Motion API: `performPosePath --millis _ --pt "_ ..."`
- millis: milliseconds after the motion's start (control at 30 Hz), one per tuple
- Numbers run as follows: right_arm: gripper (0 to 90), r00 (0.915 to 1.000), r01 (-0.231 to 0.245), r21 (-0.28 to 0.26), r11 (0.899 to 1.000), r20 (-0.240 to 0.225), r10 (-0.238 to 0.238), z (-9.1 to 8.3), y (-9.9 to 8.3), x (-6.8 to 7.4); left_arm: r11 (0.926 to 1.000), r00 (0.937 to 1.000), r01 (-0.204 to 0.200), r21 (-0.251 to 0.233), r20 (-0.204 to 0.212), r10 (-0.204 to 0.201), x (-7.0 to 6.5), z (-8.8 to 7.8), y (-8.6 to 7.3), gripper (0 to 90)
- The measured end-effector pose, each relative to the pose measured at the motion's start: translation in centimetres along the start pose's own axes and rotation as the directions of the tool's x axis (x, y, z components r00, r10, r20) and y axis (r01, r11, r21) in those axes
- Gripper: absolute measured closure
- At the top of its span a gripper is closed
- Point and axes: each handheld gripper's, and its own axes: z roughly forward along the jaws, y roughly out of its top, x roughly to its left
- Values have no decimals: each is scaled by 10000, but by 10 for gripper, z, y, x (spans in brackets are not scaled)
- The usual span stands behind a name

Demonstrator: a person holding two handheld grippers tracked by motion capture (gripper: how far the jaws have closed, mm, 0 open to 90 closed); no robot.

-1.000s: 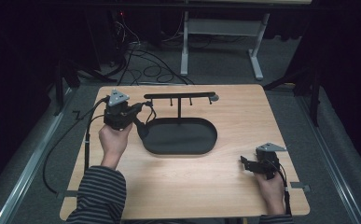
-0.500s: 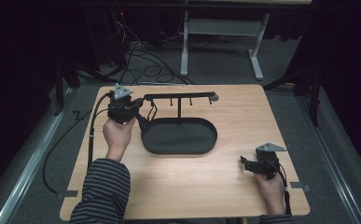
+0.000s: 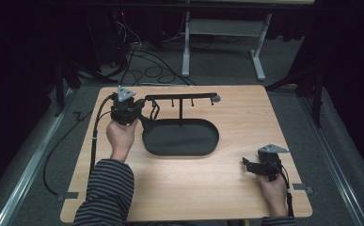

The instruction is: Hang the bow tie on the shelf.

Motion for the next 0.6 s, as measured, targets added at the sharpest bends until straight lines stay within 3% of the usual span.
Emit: performPosePath --millis 600 --pt "266 10000 2 1 10000 1 -2 0 0 0 9997 10000 20 249 -33 -19 -1 1 -16 860"
